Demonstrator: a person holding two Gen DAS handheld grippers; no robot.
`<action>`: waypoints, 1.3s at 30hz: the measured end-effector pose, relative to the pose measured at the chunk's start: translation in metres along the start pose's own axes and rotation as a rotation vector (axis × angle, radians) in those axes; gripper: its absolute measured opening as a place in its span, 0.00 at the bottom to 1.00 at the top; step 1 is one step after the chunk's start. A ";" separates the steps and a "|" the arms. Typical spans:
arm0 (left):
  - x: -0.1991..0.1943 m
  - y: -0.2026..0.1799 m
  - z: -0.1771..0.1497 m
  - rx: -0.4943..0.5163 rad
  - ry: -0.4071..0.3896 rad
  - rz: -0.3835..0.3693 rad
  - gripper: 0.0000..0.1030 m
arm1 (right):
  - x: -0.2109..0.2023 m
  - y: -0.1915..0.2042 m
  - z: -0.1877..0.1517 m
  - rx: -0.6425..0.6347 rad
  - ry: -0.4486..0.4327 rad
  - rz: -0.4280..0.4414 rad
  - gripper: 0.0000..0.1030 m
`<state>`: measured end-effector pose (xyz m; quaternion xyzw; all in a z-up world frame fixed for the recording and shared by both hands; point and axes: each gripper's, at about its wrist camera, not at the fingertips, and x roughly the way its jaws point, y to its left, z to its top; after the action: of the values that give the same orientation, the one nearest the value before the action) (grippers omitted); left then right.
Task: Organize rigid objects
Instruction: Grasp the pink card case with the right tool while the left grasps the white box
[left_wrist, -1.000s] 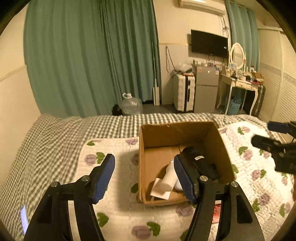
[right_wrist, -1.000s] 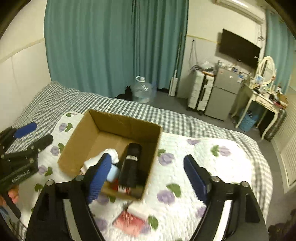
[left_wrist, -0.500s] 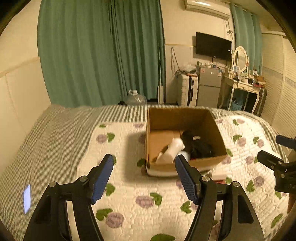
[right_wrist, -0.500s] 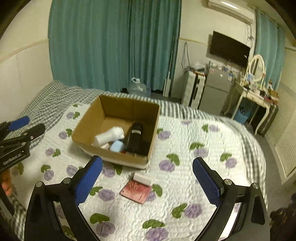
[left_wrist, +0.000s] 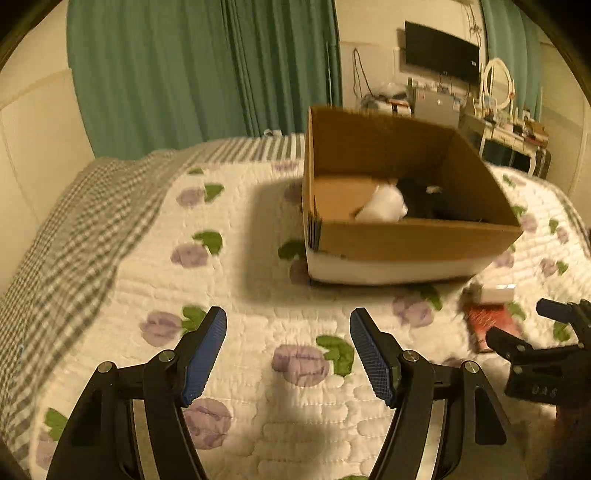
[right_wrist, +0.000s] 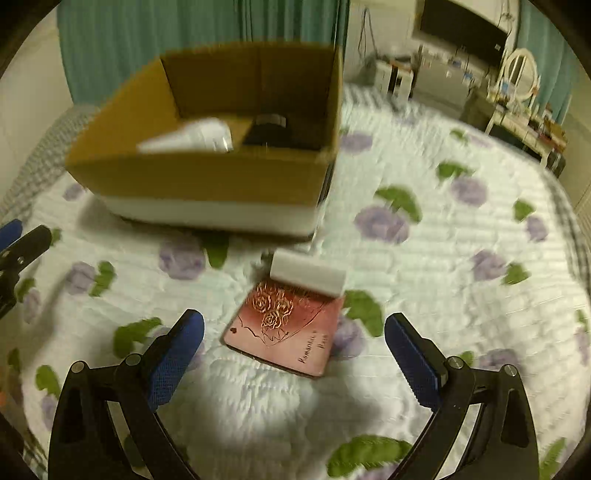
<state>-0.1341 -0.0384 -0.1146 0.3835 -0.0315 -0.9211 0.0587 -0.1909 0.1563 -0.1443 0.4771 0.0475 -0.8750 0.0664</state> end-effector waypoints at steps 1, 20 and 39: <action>0.003 0.000 -0.001 0.002 0.006 0.001 0.70 | 0.007 -0.001 0.001 0.010 0.015 0.002 0.96; 0.007 -0.028 -0.001 0.049 0.050 -0.048 0.70 | -0.024 -0.016 -0.032 -0.039 0.025 0.043 0.69; 0.033 -0.180 0.019 0.206 0.137 -0.250 0.70 | -0.041 -0.122 0.019 0.036 -0.058 -0.005 0.68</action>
<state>-0.1853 0.1358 -0.1431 0.4502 -0.0735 -0.8849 -0.0940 -0.2045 0.2765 -0.0972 0.4526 0.0312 -0.8893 0.0570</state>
